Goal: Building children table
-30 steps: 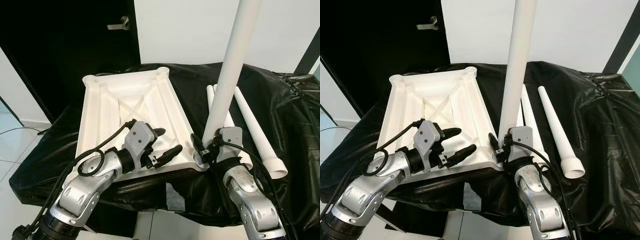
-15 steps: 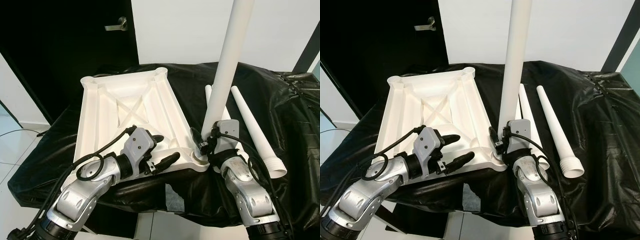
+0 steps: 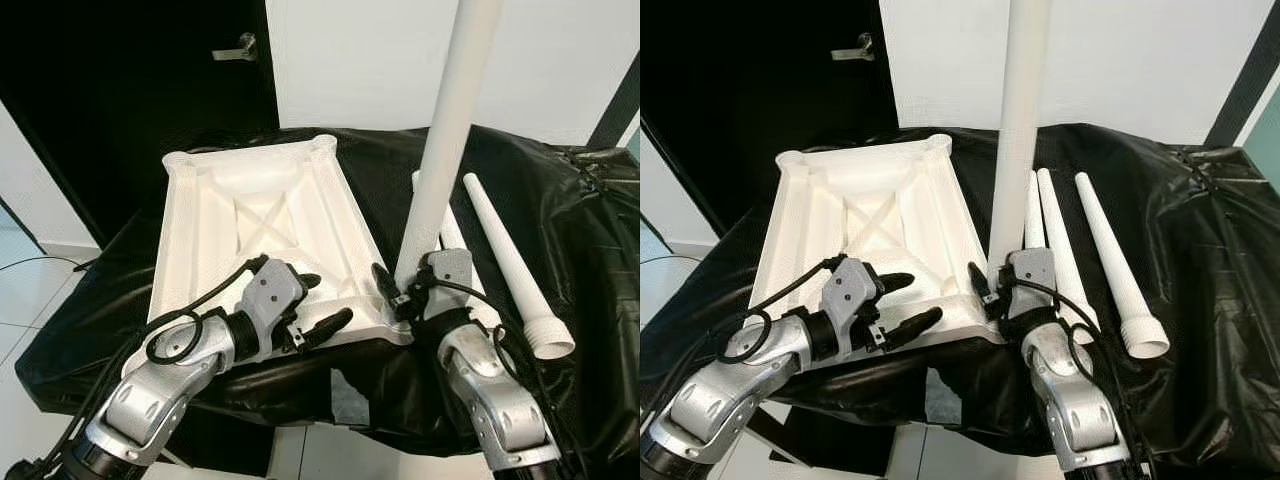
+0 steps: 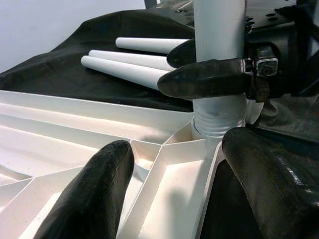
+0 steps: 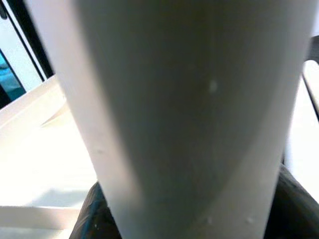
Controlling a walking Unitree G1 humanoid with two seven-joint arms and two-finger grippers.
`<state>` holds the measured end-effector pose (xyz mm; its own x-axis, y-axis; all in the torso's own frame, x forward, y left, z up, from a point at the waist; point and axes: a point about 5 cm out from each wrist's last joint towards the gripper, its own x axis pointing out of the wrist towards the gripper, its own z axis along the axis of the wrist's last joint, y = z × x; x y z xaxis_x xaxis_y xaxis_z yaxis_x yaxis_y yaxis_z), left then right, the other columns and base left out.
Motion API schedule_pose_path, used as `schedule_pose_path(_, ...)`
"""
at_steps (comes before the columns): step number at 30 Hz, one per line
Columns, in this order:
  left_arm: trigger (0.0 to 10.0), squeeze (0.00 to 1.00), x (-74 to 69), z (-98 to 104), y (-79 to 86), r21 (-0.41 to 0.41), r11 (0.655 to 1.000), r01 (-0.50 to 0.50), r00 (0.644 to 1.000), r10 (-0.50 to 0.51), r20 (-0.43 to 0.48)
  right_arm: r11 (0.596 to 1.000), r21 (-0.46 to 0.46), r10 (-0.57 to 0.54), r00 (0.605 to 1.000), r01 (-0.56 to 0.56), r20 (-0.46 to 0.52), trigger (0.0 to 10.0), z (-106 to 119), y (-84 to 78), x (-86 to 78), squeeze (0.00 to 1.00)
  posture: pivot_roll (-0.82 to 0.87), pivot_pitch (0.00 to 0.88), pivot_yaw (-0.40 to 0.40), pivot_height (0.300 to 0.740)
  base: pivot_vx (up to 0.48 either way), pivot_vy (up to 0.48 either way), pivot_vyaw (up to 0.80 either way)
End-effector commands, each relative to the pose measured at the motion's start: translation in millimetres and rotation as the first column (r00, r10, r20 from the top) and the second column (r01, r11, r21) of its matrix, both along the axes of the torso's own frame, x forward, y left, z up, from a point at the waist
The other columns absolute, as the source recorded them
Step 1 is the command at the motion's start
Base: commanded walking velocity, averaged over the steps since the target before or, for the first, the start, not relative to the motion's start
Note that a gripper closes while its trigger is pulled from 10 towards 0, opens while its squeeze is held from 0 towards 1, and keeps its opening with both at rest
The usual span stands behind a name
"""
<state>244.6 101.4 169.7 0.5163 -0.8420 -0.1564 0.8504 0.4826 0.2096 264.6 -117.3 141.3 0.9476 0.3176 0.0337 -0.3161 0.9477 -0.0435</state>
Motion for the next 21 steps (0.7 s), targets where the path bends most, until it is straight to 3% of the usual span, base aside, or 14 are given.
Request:
schedule_pose_path(1, 10.0, 0.0, -8.1, -2, -2.6, 0.022, 0.99, 0.137, 0.99, -0.137, -0.027, 1.0, 0.004, -0.025, 0.996, 0.026, -0.087, 10.0, -16, -4.1, -2.7, 0.0, 0.03, 0.0, 0.015, 0.74, 0.0, 0.0, 0.0)
schedule_pose_path(6, 10.0, 0.0, -6.9, -2, -4.2, 0.025, 0.989, 0.146, 0.989, -0.145, -0.023, 0.99, 0.05, -0.122, 0.985, 0.129, -0.122, 10.0, -21, -23.1, 2.3, 0.0, 0.03, 0.0, 0.024, 0.74, 0.0, 0.0, 0.0)
schedule_pose_path(14, 10.0, 0.0, -5.9, 0, -5.7, 0.028, 0.988, 0.152, 0.988, -0.152, -0.015, 0.97, 0.141, -0.176, 0.973, 0.196, -0.147, 10.0, -20, -30.0, 14.7, 0.0, 0.03, 0.0, 0.027, 0.74, 0.0, 0.0, 0.0)
schedule_pose_path(16, 10.0, 0.0, -6.1, 0, -5.4, 0.029, 0.988, 0.152, 0.988, -0.152, -0.015, 0.971, 0.142, -0.171, 0.975, 0.191, -0.143, 10.0, -19, -29.4, 15.7, 0.0, 0.03, 0.0, 0.026, 0.74, 0.0, 0.0, 0.0)
schedule_pose_path(21, 10.0, 0.0, -6.7, 0, -4.3, 0.031, 0.989, 0.148, 0.989, -0.147, -0.015, 0.995, 0.023, -0.098, 0.99, 0.101, -0.102, 10.0, -22, -19.2, 11.7, 0.0, 0.04, 0.0, 0.023, 0.74, 0.0, 0.0, 0.0)
